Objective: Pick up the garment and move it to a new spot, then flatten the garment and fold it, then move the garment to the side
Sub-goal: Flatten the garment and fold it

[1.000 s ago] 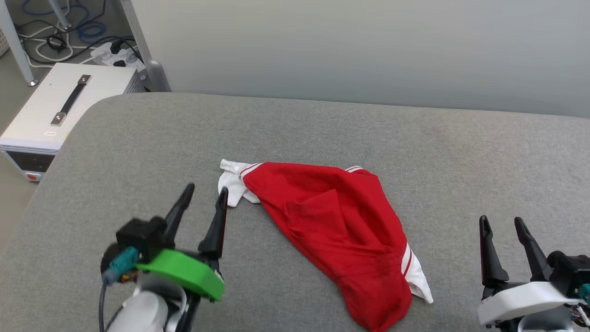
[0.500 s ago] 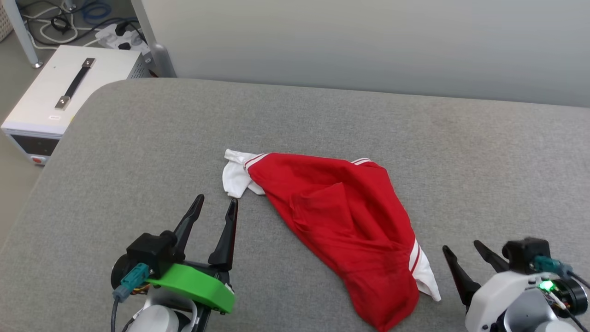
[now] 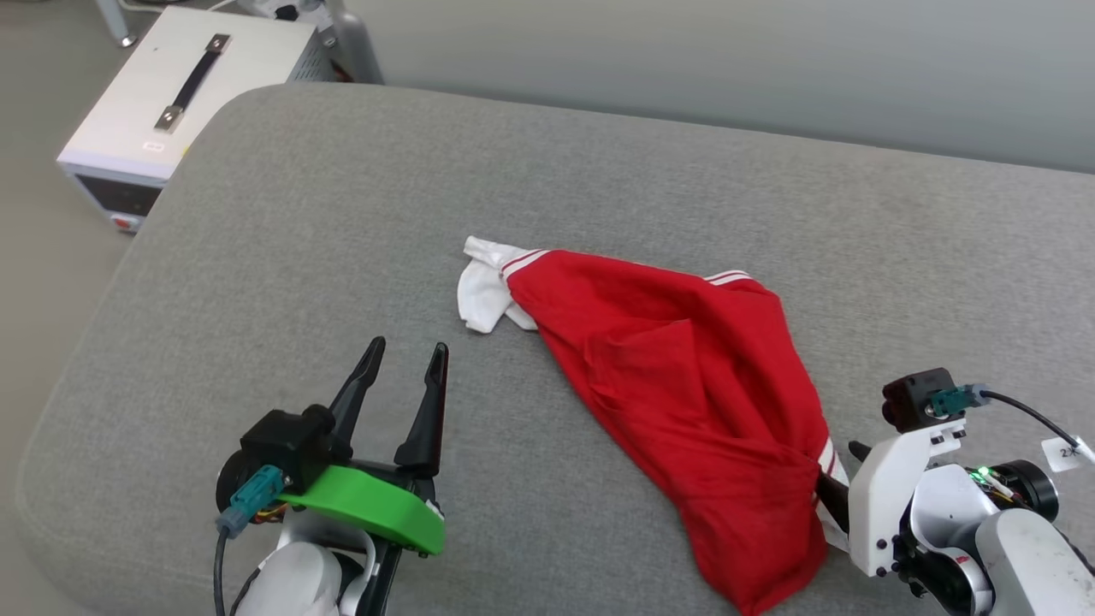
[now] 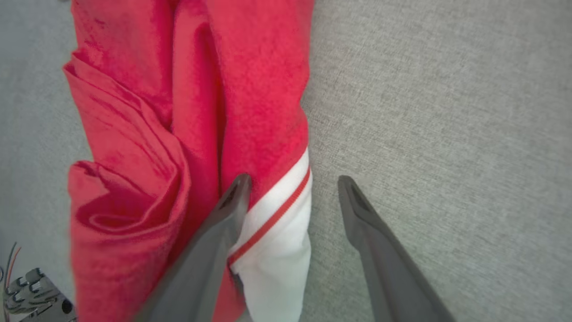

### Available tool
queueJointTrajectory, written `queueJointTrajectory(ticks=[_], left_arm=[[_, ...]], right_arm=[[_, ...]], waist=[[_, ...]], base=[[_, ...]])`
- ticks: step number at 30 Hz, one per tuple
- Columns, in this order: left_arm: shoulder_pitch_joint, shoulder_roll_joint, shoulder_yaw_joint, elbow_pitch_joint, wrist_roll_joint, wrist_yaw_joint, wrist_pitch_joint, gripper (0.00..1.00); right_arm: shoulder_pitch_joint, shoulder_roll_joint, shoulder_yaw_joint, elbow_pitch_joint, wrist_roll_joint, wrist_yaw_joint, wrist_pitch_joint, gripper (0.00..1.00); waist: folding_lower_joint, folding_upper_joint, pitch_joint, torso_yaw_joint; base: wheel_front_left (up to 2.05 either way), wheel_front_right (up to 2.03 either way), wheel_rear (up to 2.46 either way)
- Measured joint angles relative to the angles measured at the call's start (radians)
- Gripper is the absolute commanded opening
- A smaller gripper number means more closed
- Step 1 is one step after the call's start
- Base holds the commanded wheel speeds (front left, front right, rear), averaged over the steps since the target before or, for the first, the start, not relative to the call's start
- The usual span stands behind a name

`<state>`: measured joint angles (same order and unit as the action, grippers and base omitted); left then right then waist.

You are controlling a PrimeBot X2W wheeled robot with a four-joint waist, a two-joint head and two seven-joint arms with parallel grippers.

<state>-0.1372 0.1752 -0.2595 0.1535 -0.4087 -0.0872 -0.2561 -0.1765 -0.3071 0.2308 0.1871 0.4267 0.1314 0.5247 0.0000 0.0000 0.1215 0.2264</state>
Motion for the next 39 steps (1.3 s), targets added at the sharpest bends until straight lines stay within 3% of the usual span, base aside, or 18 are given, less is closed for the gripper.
queueJointTrajectory(ticks=[5, 6, 8, 15, 29, 34, 39], left_arm=[[-0.009, -0.016, 0.013, 0.003, 0.011, -0.007, 0.0, 1.0], [-0.009, -0.019, 0.015, 0.006, 0.014, -0.012, 0.0, 1.0], [-0.009, -0.023, 0.021, 0.01, 0.016, -0.015, 0.0, 1.0], [-0.008, -0.035, 0.04, 0.03, 0.023, -0.024, 0.0, 1.0], [-0.006, -0.051, 0.051, 0.04, 0.043, -0.033, 0.0, 1.0], [-0.007, -0.055, 0.049, 0.04, 0.049, -0.033, 0.0, 1.0], [-0.008, -0.057, 0.04, 0.051, 0.05, -0.036, 0.0, 1.0]], right_arm=[[-0.015, 0.003, 0.01, 0.057, -0.002, 0.0, 0.009, 1.0], [-0.018, 0.005, 0.011, 0.064, -0.002, 0.0, 0.008, 0.92], [-0.026, 0.006, 0.013, 0.073, -0.002, 0.0, 0.003, 0.0], [-0.032, -0.022, 0.025, 0.076, -0.023, 0.001, -0.061, 0.0], [0.003, -0.305, -0.073, -0.076, -0.114, 0.001, -0.058, 0.0], [0.006, -0.365, -0.123, -0.009, -0.115, 0.001, -0.064, 0.0], [0.003, -0.36, -0.152, 0.125, -0.119, 0.001, -0.119, 0.0]], waist=[[0.0, 0.0, 0.022, 0.032], [0.0, 0.0, 0.027, 0.038], [0.0, 0.0, 0.032, 0.045], [0.0, 0.0, 0.017, 0.027], [0.0, 0.0, -0.035, -0.058], [0.0, 0.0, -0.02, -0.061], [0.0, 0.0001, 0.003, -0.056]], base=[[0.0, 0.0, 0.0], [0.0, 0.0, 0.0], [0.0, 0.0, 0.0], [0.0, 0.0, 0.0], [0.0, 0.0, 0.0], [0.0, 0.0, 0.0], [0.0, 0.0, 0.0]])
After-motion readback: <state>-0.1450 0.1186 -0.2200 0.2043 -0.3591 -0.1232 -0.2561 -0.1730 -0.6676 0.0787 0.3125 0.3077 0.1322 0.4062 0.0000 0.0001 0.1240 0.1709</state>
